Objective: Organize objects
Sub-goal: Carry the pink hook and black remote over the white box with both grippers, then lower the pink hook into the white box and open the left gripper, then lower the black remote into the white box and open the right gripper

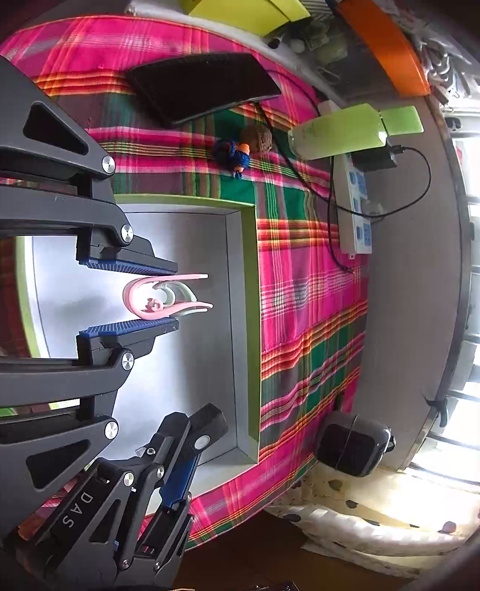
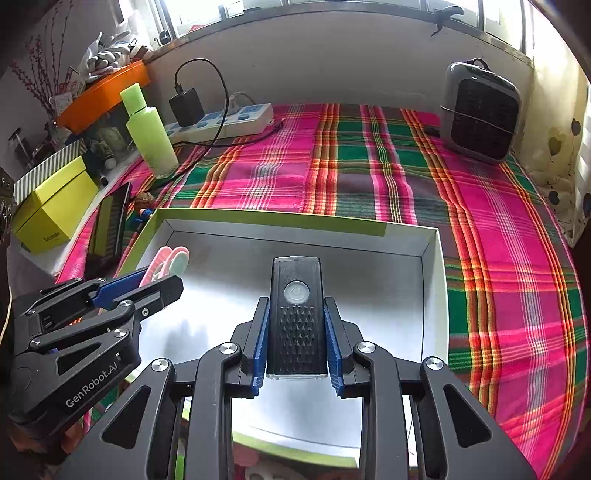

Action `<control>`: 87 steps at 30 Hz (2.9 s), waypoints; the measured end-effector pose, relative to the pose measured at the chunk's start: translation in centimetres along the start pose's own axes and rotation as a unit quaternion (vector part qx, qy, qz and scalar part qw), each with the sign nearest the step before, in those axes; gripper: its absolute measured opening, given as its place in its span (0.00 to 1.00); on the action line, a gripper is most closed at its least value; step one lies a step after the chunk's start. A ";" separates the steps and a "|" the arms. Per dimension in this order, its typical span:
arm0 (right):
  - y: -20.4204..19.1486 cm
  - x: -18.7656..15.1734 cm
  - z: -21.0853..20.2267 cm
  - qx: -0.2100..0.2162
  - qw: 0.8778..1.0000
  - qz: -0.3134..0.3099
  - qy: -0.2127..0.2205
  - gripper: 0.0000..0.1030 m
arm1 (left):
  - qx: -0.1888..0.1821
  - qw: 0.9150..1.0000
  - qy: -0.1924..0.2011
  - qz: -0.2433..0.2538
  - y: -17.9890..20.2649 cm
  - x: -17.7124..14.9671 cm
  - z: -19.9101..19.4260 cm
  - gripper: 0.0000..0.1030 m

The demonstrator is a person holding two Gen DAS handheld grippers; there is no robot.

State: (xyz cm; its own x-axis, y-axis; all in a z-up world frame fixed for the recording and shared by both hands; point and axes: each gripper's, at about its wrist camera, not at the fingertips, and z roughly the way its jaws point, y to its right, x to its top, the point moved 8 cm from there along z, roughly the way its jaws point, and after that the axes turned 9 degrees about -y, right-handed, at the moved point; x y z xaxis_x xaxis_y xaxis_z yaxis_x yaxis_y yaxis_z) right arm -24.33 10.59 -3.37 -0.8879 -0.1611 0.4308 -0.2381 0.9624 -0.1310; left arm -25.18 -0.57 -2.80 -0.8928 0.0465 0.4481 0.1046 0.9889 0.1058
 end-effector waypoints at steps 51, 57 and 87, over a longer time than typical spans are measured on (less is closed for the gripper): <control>0.7 1.5 2.1 -0.006 1.000 0.019 -0.002 0.45 | 0.026 0.999 -0.019 -0.006 -1.1 1.1 2.2 0.42; 0.9 1.0 1.2 -0.009 1.000 0.028 0.004 0.45 | 0.025 0.999 -0.019 -0.014 -1.2 0.5 1.0 0.43; -1.0 -6.0 -5.9 -0.021 0.997 0.011 0.068 0.45 | 0.008 0.999 0.033 -0.036 -1.4 -6.9 -5.8 0.43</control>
State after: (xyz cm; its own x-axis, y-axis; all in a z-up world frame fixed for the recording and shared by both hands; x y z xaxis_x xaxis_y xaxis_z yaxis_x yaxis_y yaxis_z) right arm -16.37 11.86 -0.53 -0.8305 -0.1105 0.5460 -0.1994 0.9741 -0.1061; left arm -16.61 -3.08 -0.90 -0.8668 -0.0334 0.4976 0.0341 0.9914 0.1260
